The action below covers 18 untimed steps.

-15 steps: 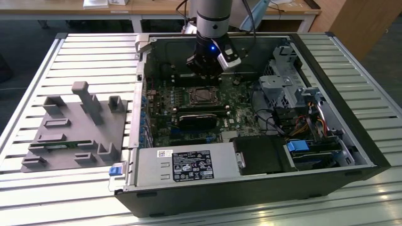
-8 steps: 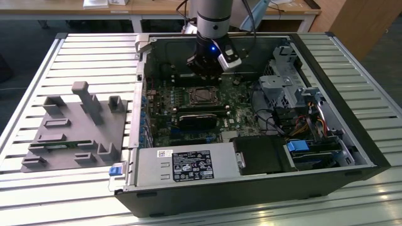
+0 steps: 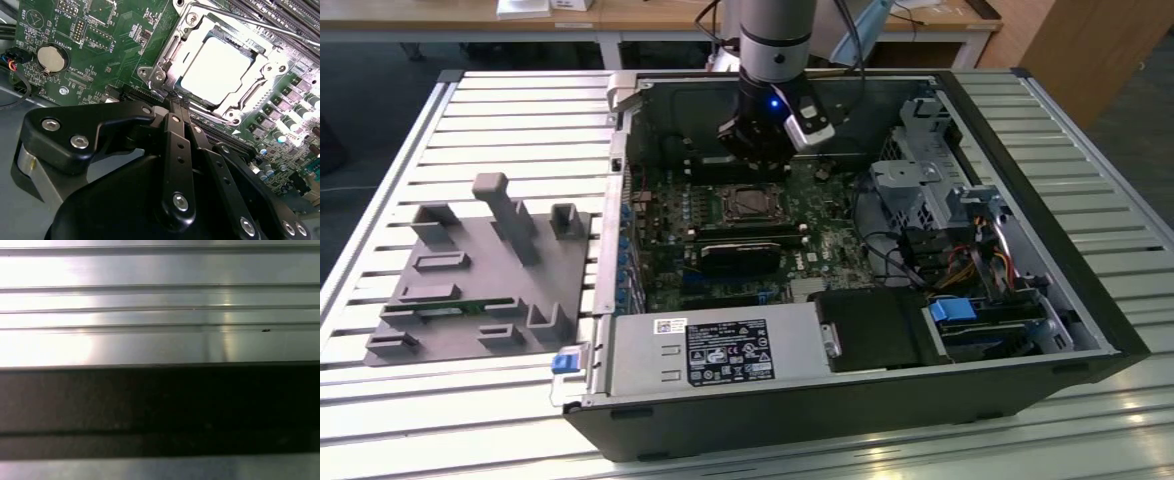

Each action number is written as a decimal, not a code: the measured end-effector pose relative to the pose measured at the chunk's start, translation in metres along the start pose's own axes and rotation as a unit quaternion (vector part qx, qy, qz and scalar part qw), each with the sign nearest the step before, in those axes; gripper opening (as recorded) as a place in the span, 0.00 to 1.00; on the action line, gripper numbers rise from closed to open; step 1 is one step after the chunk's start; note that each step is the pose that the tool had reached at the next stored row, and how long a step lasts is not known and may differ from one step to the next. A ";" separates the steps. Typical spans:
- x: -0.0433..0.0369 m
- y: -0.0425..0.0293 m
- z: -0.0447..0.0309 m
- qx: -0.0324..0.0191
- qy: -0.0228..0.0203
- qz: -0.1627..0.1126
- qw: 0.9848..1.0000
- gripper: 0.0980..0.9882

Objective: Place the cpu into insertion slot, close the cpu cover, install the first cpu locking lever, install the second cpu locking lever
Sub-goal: 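Install the second cpu locking lever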

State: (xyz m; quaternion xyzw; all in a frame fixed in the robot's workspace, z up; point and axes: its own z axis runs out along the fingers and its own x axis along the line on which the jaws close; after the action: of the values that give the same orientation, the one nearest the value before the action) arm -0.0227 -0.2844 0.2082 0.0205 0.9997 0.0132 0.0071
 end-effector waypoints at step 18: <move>-0.0005 -0.0031 -0.0001 0.000 0.000 0.000 1.000 0.01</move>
State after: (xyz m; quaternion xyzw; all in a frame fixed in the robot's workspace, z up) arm -0.0223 -0.2874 0.2082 0.0205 0.9997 0.0132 0.0071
